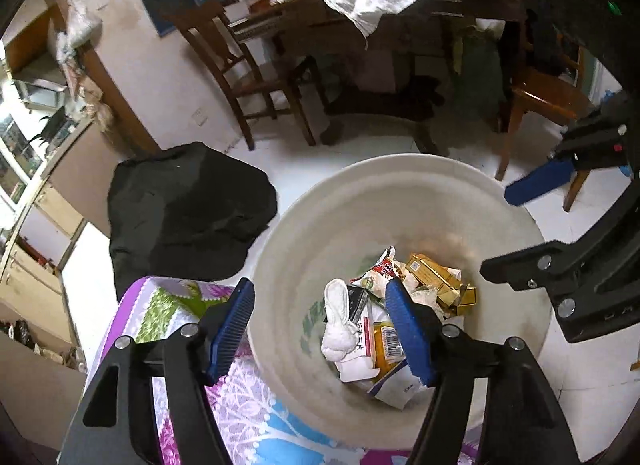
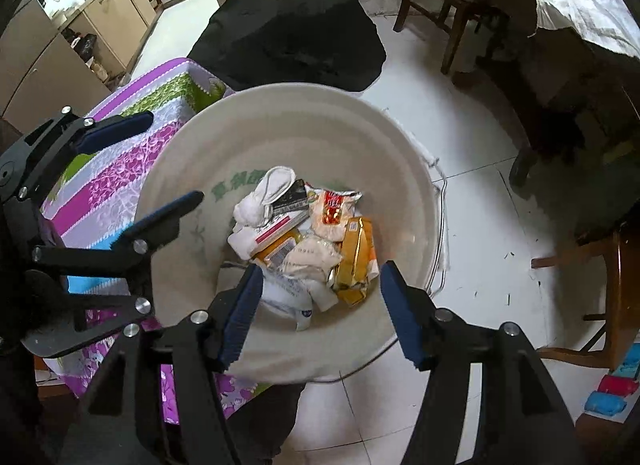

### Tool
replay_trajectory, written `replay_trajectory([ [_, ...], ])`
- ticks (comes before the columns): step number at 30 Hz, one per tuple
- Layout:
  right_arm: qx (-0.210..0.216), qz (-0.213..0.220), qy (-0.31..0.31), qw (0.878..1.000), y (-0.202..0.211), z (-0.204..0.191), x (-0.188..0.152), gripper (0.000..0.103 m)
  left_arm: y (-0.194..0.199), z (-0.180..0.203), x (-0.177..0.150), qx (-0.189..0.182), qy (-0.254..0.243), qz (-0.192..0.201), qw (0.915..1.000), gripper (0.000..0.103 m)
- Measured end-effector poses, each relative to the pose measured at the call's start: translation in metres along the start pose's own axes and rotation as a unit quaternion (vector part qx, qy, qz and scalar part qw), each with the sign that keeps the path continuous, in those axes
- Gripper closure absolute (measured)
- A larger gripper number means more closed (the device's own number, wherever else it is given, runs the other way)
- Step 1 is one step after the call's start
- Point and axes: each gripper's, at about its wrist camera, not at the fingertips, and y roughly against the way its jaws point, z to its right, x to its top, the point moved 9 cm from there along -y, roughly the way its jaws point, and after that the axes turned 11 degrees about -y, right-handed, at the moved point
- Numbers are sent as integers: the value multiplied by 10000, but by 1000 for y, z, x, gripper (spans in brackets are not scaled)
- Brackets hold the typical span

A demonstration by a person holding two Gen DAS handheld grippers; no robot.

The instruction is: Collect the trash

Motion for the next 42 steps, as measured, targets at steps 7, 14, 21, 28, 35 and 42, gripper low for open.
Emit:
replay_trajectory([
  [7,-320,1184,118,9924,38,0,-36,30,54,12,-18,513,279,429,9974,33],
  [14,-393,3209,-38,9463,123,-1,-90,6,129,25,-41,696,870,1205,9864,12],
  [21,-664,4322,-519,8979,177,9,-148,5,224,41,-58,1234,1105,2218,9609,5],
  [28,-645,4387,-902,8918,190,9,-193,5,283,68,-77,1486,1289,2675,9433,5],
  [35,-839,4694,-1081,8723,202,3,-231,5,308,105,-116,1701,1370,2781,9354,5],
  [42,-989,4731,-1115,8683,192,-5,-260,5,298,150,-147,1693,1191,2511,9456,5],
])
